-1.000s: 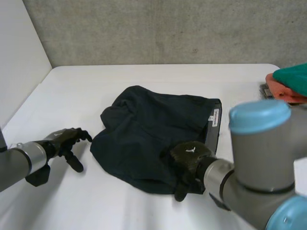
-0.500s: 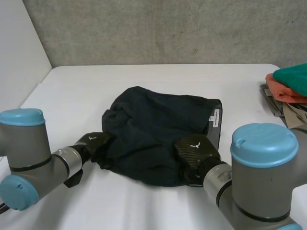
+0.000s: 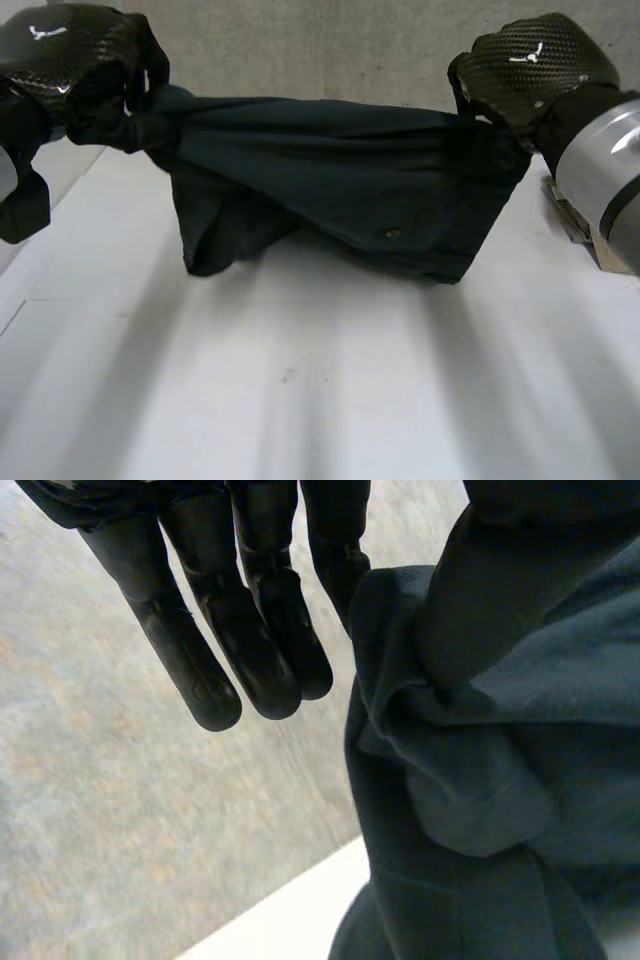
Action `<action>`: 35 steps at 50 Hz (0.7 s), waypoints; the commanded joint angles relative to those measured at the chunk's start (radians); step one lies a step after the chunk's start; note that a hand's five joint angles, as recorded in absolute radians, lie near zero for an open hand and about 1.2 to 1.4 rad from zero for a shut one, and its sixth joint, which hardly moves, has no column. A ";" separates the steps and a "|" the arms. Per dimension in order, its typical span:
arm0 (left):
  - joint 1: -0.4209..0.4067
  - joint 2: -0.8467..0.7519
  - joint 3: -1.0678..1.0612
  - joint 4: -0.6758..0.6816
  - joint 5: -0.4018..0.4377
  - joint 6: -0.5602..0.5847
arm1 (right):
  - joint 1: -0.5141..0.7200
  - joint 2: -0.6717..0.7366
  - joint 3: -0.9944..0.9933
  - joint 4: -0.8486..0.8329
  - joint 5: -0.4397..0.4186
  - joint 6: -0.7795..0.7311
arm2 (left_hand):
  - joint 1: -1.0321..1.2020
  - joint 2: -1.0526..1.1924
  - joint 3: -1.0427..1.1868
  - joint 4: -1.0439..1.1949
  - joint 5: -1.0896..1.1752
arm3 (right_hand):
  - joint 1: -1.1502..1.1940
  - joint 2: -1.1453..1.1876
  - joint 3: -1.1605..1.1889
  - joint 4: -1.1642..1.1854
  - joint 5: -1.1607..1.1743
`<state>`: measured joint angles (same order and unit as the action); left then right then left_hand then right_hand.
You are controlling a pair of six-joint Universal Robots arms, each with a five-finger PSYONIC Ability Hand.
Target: Fold the laundry.
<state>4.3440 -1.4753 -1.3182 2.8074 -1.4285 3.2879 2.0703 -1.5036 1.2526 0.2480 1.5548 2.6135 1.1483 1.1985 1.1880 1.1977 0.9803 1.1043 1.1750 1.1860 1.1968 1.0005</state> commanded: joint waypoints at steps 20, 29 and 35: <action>-0.027 -0.609 0.533 0.496 -0.026 0.194 | 0.008 0.502 -0.237 -0.872 0.030 0.099 | 0.248 0.198 0.208 0.199 0.241 | 0.292 0.221 0.210 0.199 0.221; -0.009 -0.516 0.553 0.700 -0.015 0.104 | 0.007 0.494 -0.286 -1.116 -0.067 0.122 | 0.248 0.198 0.208 0.199 0.241 | 0.292 0.221 0.210 0.199 0.221; 0.016 -0.467 0.378 0.445 -0.075 0.105 | -0.022 0.474 -0.211 -0.952 -0.101 0.132 | 0.248 0.198 0.208 0.199 0.241 | 0.292 0.221 0.210 0.199 0.221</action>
<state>4.3402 -1.9886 -0.7828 3.4710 -1.4522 3.3971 2.0724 -1.0113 0.9748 -0.8649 1.4938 2.7352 1.1484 1.1991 1.1927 1.2016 0.9901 1.1043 1.1750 1.1897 1.1977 1.0178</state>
